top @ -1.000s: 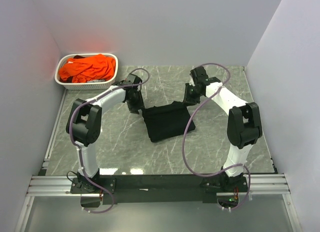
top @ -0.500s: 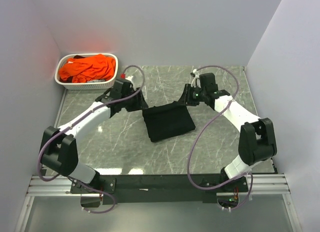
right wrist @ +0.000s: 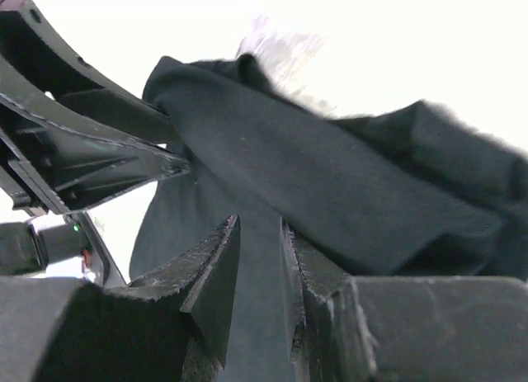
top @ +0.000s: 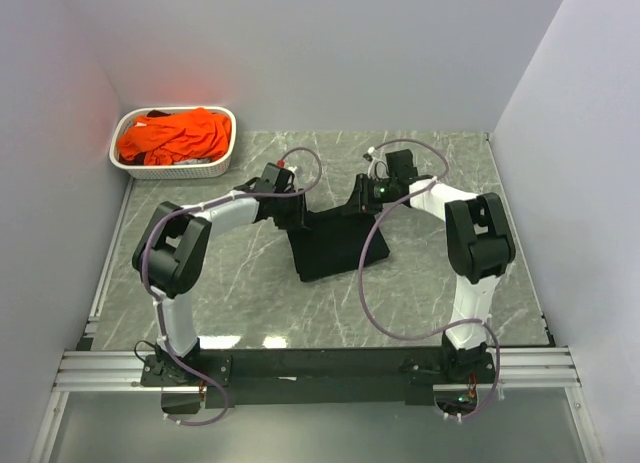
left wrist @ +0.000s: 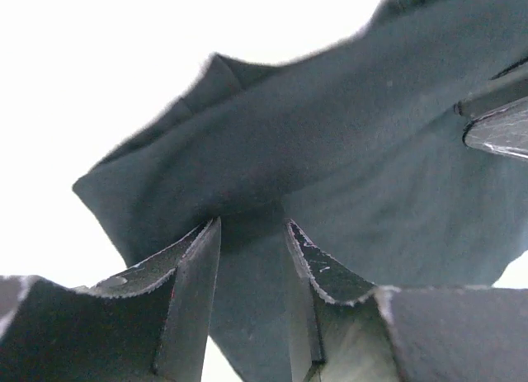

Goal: Fold and stack the t-shirts
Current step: Fold the tshirt

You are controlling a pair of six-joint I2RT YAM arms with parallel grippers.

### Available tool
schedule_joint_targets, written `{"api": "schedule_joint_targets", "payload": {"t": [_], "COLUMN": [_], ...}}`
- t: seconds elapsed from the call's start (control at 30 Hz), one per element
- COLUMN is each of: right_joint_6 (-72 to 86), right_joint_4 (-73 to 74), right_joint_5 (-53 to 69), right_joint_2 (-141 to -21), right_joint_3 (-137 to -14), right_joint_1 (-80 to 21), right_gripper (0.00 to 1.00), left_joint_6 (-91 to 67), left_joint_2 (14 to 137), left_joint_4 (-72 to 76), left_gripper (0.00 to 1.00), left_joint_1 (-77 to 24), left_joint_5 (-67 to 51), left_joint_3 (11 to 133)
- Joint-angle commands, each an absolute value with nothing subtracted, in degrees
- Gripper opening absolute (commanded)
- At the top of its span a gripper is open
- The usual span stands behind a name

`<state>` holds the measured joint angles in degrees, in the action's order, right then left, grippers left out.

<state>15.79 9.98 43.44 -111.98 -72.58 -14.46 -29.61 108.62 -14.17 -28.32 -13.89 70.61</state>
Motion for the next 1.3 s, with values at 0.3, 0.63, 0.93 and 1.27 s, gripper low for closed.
{"api": "schedule_joint_targets", "payload": {"t": [0.3, 0.63, 0.93, 1.27], "right_joint_6": [22.76, 32.24, 43.93, 42.36], "right_joint_4": [2.55, -5.79, -20.01, -30.67], "right_joint_5": [47.55, 49.39, 46.85, 48.25], "right_joint_2": [-117.6, -101.8, -91.76, -100.28], "right_joint_3": [-75.94, -67.25, -47.48, -30.51], "right_joint_1": [-7.56, -10.1, -14.59, -10.82], "right_gripper": [0.32, 0.33, 0.33, 0.32], "left_joint_6": [-32.17, -38.92, -44.2, -51.42], "left_joint_2": [111.8, 97.93, 90.53, 91.94], "left_joint_4": [-12.39, -12.22, -10.11, -0.35], "left_gripper": [0.49, 0.66, 0.52, 0.41], "left_joint_1": [-24.08, -24.61, -31.37, -33.05], "left_joint_5": [-12.57, -14.06, -17.05, -17.23], "left_joint_3": [74.97, 73.13, 62.33, 40.17]}}
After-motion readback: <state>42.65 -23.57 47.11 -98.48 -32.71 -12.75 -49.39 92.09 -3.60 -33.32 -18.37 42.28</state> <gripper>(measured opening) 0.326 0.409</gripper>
